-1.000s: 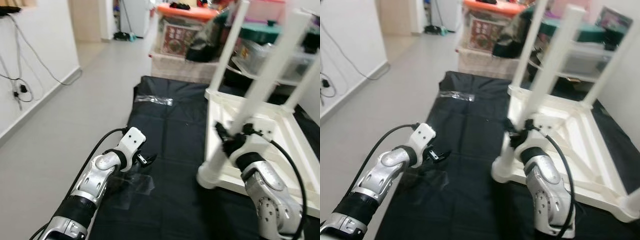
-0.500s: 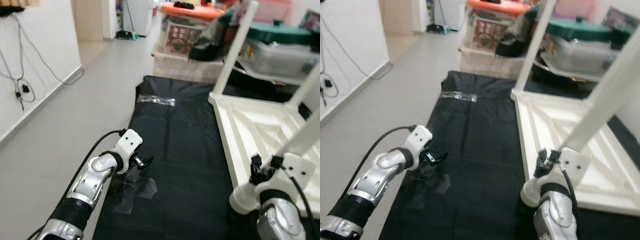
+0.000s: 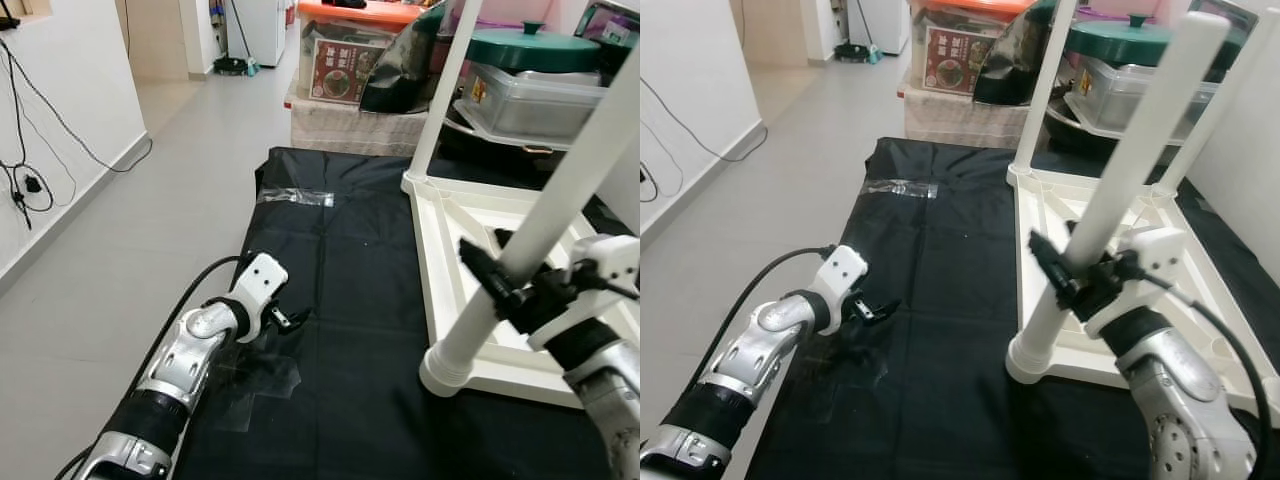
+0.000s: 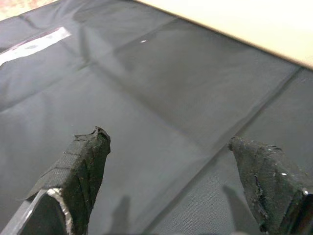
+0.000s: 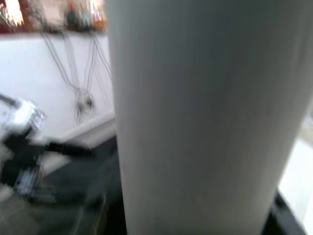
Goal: Building children table
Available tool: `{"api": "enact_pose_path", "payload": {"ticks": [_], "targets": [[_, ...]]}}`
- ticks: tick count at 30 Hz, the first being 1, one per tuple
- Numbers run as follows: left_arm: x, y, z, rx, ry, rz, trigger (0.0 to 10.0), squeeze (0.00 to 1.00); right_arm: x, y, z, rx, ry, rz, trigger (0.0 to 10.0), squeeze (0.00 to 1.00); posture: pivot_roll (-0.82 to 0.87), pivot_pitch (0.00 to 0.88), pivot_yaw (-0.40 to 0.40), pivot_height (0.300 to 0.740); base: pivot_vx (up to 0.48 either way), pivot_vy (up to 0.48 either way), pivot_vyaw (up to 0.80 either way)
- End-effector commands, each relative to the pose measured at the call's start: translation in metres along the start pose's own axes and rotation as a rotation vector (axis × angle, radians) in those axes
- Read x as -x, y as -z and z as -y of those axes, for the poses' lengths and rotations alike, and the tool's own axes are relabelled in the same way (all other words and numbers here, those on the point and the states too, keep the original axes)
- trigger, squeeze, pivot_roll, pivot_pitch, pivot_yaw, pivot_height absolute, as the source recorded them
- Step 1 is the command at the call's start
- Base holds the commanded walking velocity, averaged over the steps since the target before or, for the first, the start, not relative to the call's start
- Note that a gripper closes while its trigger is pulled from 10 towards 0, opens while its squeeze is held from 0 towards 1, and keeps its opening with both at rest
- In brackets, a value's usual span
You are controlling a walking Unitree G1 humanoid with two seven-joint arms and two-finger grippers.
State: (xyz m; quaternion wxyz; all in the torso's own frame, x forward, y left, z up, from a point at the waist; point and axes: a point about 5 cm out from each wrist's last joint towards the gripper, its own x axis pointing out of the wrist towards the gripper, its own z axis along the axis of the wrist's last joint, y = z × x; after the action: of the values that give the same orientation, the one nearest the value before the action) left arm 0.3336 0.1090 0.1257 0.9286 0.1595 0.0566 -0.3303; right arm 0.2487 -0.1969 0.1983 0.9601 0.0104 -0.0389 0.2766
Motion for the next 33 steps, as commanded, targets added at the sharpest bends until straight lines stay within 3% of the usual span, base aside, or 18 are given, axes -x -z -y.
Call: {"api": "enact_pose_path", "payload": {"ticks": [1, 4, 7, 11, 12, 13, 14, 15, 16, 17, 18, 20, 21, 24, 25, 28, 29, 33], "targets": [[-0.005, -0.002, 0.006, -0.005, 0.020, 0.007, 10.0, 0.00, -0.014, 0.026, -0.015, -0.061, -0.111, -0.094, 0.0, 0.00, 0.13, 0.000, -0.104, 0.740, 0.000, 0.000, 0.00], [-0.005, -0.002, 0.006, -0.005, 0.020, 0.007, 10.0, 0.00, -0.014, 0.026, -0.015, -0.061, -0.111, -0.094, 0.0, 0.00, 0.13, 0.000, -0.104, 0.740, 0.000, 0.000, 0.00], [-0.001, 0.001, 0.003, -0.004, 0.015, 0.004, 10.0, 0.00, -0.011, 0.027, -0.014, -0.159, -0.009, -0.094, 0.0, 0.00, 0.11, 0.000, -0.102, 0.740, 0.000, 0.000, 0.00], [0.001, 0.004, 0.003, -0.006, 0.015, -0.003, 10.0, 0.00, -0.005, 0.040, -0.010, -0.183, 0.188, -0.172, 0.0, 0.00, 0.08, 0.000, -0.091, 0.740, 0.000, 0.000, 0.00], [0.000, 0.004, 0.004, -0.005, 0.015, -0.004, 10.0, 0.00, -0.001, 0.049, 0.000, -0.180, 0.374, -0.226, 0.0, 0.00, 0.08, 0.000, -0.091, 0.740, 0.000, 0.000, 0.00], [0.000, 0.004, 0.004, -0.005, 0.015, -0.004, 10.0, 0.00, -0.001, 0.049, 0.000, -0.180, 0.374, -0.226, 0.0, 0.00, 0.08, 0.000, -0.091, 0.740, 0.000, 0.000, 0.00], [0.000, 0.003, 0.004, -0.002, 0.012, -0.003, 10.0, 0.00, 0.015, 0.060, 0.018, -0.170, 0.722, -0.288, 0.0, 0.00, 0.07, 0.000, -0.089, 0.740, 0.000, 0.000, 0.00], [0.000, 0.003, 0.004, -0.002, 0.012, -0.003, 10.0, 0.00, 0.015, 0.060, 0.018, -0.170, 0.722, -0.288, 0.0, 0.00, 0.07, 0.000, -0.089, 0.740, 0.000, 0.000, 0.00], [-0.002, 0.003, 0.004, 0.003, 0.008, -0.001, 10.0, 0.00, 0.043, 0.070, 0.026, -0.164, 1.045, -0.319, 0.0, 0.00, 0.06, 0.000, -0.088, 0.740, 0.000, 0.000, 0.00], [-0.002, 0.003, 0.004, 0.003, 0.008, -0.001, 10.0, 0.00, 0.043, 0.070, 0.026, -0.164, 1.045, -0.319, 0.0, 0.00, 0.06, 0.000, -0.088, 0.740, 0.000, 0.000, 0.00], [-0.003, 0.002, 0.004, 0.010, 0.002, 0.001, 10.0, 0.00, 0.069, 0.075, 0.023, -0.150, 1.268, -0.344, 0.0, 0.00, 0.06, 0.000, -0.083, 0.740, 0.000, 0.000, 0.00], [-0.004, 0.002, 0.004, 0.014, 0.002, 0.003, 10.0, 0.00, 0.083, 0.076, 0.014, -0.146, 1.377, -0.344, 0.0, 0.00, 0.04, 0.000, -0.061, 0.740, 0.000, 0.000, 0.00], [-0.005, 0.001, 0.006, 0.009, 0.014, 0.003, 10.0, 0.00, 0.085, 0.069, 0.004, -0.127, 1.388, -0.313, 0.9, 0.00, 0.03, 0.000, -0.055, 0.740, 0.000, 0.000, 0.00], [-0.005, 0.001, 0.006, 0.009, 0.014, 0.003, 10.0, 0.00, 0.085, 0.069, 0.004, -0.127, 1.388, -0.313, 0.9, 0.00, 0.03, 0.000, -0.055, 0.740, 0.000, 0.000, 0.00], [-0.006, 0.001, 0.006, 0.004, 0.025, 0.004, 10.0, 0.00, 0.078, 0.064, -0.001, -0.120, 1.346, -0.293, 10.0, 0.00, 0.03, 0.000, -0.042, 0.740, 0.000, 0.000, 0.00], [-0.007, 0.000, 0.005, -0.003, 0.033, 0.004, 10.0, 0.00, 0.066, 0.054, -0.001, -0.135, 1.261, -0.226, 10.0, 0.00, 0.03, 0.000, -0.041, 0.740, 0.000, 0.000, 0.00], [-0.008, -0.001, 0.002, -0.008, 0.030, 0.007, 10.0, 0.00, 0.046, 0.034, 0.004, -0.156, 1.086, -0.094, 10.0, 1.00, 0.04, 0.000, -0.059, 0.740, 0.000, 0.000, 0.00], [-0.008, -0.002, 0.001, -0.008, 0.025, 0.009, 10.0, 0.00, 0.038, 0.023, 0.006, -0.159, 1.019, -0.035, 10.0, 1.00, 0.04, 0.000, -0.059, 0.740, 0.000, 0.000, 0.00]]}}
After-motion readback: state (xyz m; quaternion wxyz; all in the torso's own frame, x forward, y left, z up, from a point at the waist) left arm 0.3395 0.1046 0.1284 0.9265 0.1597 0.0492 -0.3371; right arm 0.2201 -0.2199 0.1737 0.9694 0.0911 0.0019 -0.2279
